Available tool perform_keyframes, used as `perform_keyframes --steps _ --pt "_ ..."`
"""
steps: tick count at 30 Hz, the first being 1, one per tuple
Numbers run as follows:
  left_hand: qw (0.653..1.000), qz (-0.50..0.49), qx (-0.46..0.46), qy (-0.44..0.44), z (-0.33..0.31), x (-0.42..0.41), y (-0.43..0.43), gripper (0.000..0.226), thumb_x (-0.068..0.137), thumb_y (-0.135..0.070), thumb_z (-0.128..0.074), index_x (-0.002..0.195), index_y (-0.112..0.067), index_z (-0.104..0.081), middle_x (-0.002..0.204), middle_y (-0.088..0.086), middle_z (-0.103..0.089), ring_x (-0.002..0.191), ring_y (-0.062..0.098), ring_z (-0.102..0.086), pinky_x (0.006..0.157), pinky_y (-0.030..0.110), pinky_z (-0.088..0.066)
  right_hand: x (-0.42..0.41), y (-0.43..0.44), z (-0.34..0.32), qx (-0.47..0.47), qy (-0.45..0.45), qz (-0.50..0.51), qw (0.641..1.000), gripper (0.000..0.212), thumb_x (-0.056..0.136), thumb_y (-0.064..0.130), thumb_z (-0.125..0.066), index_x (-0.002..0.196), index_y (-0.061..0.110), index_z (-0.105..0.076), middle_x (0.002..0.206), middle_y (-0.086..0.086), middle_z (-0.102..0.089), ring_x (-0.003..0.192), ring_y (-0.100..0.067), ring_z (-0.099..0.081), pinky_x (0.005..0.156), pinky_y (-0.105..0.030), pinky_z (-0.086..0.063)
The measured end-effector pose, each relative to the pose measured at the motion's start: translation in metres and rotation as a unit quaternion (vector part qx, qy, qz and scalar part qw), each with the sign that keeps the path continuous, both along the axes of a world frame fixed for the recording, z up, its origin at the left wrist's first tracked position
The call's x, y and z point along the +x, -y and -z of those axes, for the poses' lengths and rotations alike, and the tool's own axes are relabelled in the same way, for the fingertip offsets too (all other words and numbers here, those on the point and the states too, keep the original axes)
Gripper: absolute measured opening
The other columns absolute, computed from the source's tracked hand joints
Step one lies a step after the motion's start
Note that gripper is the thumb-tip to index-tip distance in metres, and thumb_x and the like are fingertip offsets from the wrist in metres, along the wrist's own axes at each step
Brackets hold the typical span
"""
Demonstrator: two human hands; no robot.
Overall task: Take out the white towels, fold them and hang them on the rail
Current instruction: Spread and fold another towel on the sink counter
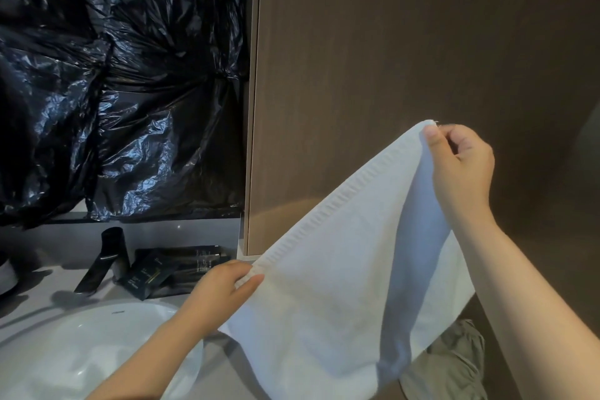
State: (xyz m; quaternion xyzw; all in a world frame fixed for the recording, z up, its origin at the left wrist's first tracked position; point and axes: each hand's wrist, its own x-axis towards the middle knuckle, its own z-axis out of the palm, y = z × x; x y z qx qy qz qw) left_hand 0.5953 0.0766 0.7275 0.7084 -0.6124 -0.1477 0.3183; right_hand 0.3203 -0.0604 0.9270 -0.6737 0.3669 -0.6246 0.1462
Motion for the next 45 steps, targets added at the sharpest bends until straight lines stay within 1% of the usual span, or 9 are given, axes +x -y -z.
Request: perform_keyframes --steps 4,9,12,20,25,31,36,41,45 --pt "0.999 -0.013 0.003 0.035 -0.004 0.013 0.007 0.031 0.094 -0.043 -0.056 0.063 -0.037 -0.052 0.067 -0.012 -0.054 0.064 0.001 -0.051 0.057 0.014 -0.034 -0.002 0.01 -0.004 0.018 0.01 0.011 1.0 0.018 0.098 0.032 -0.054 0.091 0.019 -0.064 0.079 0.01 -0.061 0.069 0.01 -0.055 0.057 -0.001 -0.041" --pt "0.994 -0.052 0.047 0.08 -0.013 0.033 0.016 0.025 0.096 -0.043 -0.053 0.081 -0.027 -0.065 0.08 -0.008 -0.059 0.074 0.006 -0.056 0.067 0.021 -0.044 -0.005 0.023 -0.004 0.021 0.021 0.015 0.999 0.027 0.099 0.034 -0.053 0.081 0.015 -0.062 0.071 0.005 -0.056 0.061 0.0 -0.048 0.056 -0.011 -0.039" --pt "0.989 -0.073 0.061 0.112 -0.018 0.037 0.021 0.024 0.099 -0.043 -0.046 0.084 -0.027 -0.057 0.08 -0.008 -0.055 0.074 0.007 -0.054 0.062 0.021 -0.039 -0.008 0.029 0.001 0.031 0.035 0.017 0.999 0.035 0.099 0.035 -0.053 0.075 0.009 -0.059 0.064 0.005 -0.049 0.058 -0.003 -0.042 0.057 -0.017 -0.037" --pt "0.997 -0.06 -0.036 0.032 -0.016 0.042 0.016 0.02 0.1 -0.032 -0.046 0.088 -0.023 -0.058 0.085 -0.004 -0.058 0.08 0.011 -0.056 0.07 0.025 -0.041 -0.02 0.047 0.014 0.057 0.082 0.039 0.994 0.035 0.099 0.03 -0.053 0.074 0.007 -0.058 0.064 0.006 -0.046 0.059 -0.003 -0.042 0.057 -0.01 -0.038" --pt "0.992 -0.047 -0.099 0.071 -0.034 0.058 0.017 0.02 0.095 -0.034 -0.057 0.075 -0.032 -0.057 0.073 -0.011 -0.059 0.072 0.004 -0.055 0.062 0.024 -0.042 -0.025 0.058 0.029 0.083 0.095 0.063 0.99 0.035 0.099 0.028 -0.053 0.069 0.01 -0.054 0.063 0.005 -0.044 0.059 -0.005 -0.04 0.057 -0.013 -0.037" --pt "0.994 -0.026 0.005 0.104 -0.036 0.077 0.016 0.018 0.083 -0.037 -0.073 0.079 -0.037 -0.056 0.076 -0.015 -0.061 0.071 0.005 -0.057 0.06 0.018 -0.043 -0.034 0.072 0.071 0.156 0.111 0.102 0.976 0.034 0.098 0.027 -0.053 0.076 0.002 -0.06 0.068 0.0 -0.048 0.068 -0.016 -0.044 0.066 -0.029 -0.038" --pt "0.996 -0.031 0.052 0.071 0.002 0.067 0.011 0.013 0.083 -0.031 -0.074 0.076 -0.037 -0.065 0.075 -0.017 -0.064 0.07 0.001 -0.059 0.06 0.009 -0.038 -0.033 0.075 0.104 0.208 0.106 0.122 0.965 0.033 0.098 0.028 -0.054 0.074 0.006 -0.057 0.063 0.002 -0.045 0.061 -0.015 -0.041 0.056 -0.027 -0.036" --pt "0.995 -0.024 0.061 0.08 0.032 0.054 0.005 0.01 0.083 -0.022 -0.075 0.087 -0.029 -0.069 0.072 -0.02 -0.058 0.064 -0.002 -0.053 0.057 0.007 -0.035 -0.039 0.079 0.123 0.228 0.094 0.128 0.961 0.03 0.099 0.031 -0.052 0.082 0.008 -0.061 0.076 -0.003 -0.055 0.074 -0.018 -0.05 0.071 -0.03 -0.041" --pt "0.991 -0.006 0.1 0.084 0.059 0.049 -0.002 0.017 0.085 -0.015 -0.07 0.09 -0.027 -0.059 0.082 -0.008 -0.06 0.069 0.004 -0.05 0.063 0.009 -0.037 -0.037 0.076 0.138 0.242 0.086 0.119 0.959 0.028 0.1 0.03 -0.052 0.084 0.008 -0.062 0.078 -0.003 -0.056 0.076 -0.017 -0.051 0.067 -0.026 -0.04"
